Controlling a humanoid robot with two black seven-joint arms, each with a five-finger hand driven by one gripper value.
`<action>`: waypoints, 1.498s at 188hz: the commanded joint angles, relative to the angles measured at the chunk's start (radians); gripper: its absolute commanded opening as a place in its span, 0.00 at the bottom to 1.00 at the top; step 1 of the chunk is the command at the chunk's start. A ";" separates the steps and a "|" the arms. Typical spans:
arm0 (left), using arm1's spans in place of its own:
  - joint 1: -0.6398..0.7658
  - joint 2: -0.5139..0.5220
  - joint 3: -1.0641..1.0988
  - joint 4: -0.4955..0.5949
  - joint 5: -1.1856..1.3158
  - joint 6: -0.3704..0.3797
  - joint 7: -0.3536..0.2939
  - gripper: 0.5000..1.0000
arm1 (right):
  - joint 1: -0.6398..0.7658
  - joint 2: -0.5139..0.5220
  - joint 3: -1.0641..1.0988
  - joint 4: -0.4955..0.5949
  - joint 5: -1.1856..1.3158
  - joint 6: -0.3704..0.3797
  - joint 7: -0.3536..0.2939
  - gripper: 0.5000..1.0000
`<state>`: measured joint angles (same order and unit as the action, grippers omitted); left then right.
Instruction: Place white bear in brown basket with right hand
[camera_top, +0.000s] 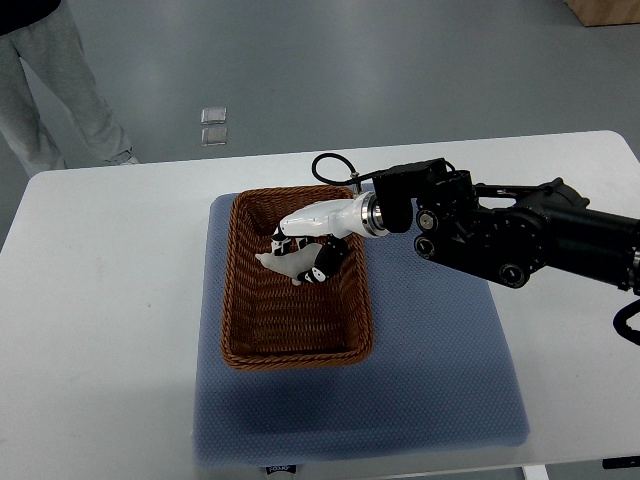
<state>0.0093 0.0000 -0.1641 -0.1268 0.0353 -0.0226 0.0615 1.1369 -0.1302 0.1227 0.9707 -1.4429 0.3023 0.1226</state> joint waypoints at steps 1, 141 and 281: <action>0.000 0.000 0.000 -0.001 0.000 0.001 0.000 1.00 | -0.006 0.011 -0.001 -0.001 -0.001 0.000 0.000 0.00; 0.000 0.000 0.000 -0.001 0.000 0.000 0.000 1.00 | -0.022 0.011 -0.001 -0.003 -0.004 -0.014 0.000 0.50; 0.000 0.000 0.000 0.001 0.000 0.000 0.000 1.00 | 0.007 -0.209 0.252 0.006 0.312 -0.008 0.014 0.83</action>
<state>0.0092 0.0000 -0.1641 -0.1267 0.0353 -0.0230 0.0615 1.2052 -0.3086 0.2527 0.9882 -1.2498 0.3020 0.1367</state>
